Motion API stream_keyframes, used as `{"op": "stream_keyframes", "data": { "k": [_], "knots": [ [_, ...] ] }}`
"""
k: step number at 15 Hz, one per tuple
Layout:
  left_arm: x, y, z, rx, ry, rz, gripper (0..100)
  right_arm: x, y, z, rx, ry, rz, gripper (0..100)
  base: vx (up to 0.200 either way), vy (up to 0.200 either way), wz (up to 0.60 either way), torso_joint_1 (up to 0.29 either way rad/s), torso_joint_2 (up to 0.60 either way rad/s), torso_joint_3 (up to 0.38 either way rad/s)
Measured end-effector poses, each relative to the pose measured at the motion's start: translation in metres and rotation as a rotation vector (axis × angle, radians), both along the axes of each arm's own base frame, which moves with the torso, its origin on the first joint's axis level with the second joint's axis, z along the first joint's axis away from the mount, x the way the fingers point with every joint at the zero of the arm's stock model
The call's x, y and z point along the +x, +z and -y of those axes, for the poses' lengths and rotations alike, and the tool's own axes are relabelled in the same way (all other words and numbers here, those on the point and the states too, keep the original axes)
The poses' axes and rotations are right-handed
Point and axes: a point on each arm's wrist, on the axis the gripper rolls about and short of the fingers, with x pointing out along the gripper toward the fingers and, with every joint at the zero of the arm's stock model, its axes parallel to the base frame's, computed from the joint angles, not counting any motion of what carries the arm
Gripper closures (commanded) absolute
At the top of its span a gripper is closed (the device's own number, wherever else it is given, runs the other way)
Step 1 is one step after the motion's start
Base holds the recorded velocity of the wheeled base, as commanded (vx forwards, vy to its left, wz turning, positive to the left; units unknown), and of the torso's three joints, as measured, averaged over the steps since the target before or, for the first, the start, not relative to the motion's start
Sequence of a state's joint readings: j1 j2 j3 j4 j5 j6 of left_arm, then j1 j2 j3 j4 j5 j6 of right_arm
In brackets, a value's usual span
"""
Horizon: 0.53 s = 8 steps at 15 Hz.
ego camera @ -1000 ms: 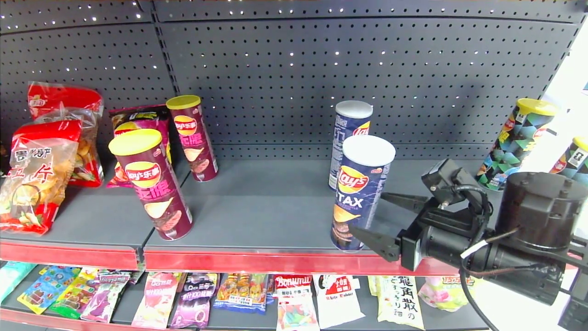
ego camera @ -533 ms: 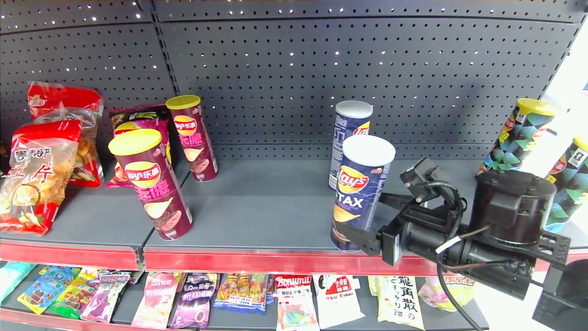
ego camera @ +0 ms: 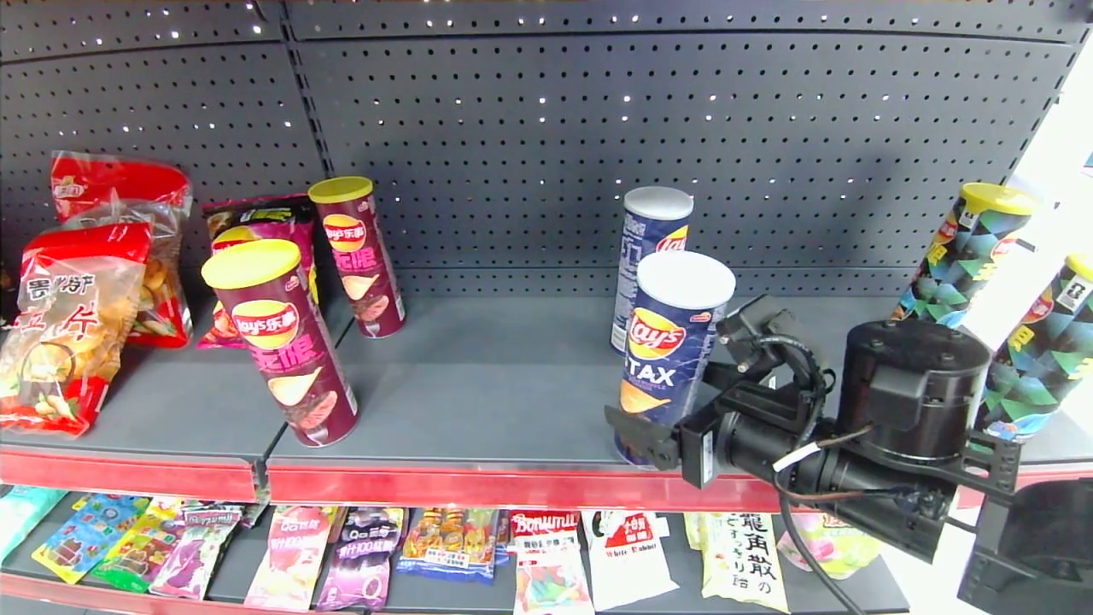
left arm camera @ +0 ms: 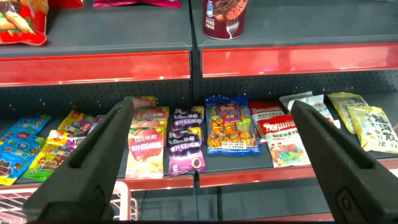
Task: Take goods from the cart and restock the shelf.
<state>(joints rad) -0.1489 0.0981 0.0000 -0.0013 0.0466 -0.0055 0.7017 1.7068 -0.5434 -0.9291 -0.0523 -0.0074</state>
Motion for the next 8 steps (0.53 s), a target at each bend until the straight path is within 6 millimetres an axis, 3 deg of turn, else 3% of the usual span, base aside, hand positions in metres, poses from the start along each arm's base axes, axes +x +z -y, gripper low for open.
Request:
{"op": "stream_keyframes", "data": {
  "k": [8],
  "knots": [
    [0.0,0.0,0.0,0.0,-0.001,0.0,0,-0.0049,-0.0014,-0.0101,0.008,-0.079,-0.005,0,0.0,0.0,0.0,0.0,0.0,0.0]
  ]
}}
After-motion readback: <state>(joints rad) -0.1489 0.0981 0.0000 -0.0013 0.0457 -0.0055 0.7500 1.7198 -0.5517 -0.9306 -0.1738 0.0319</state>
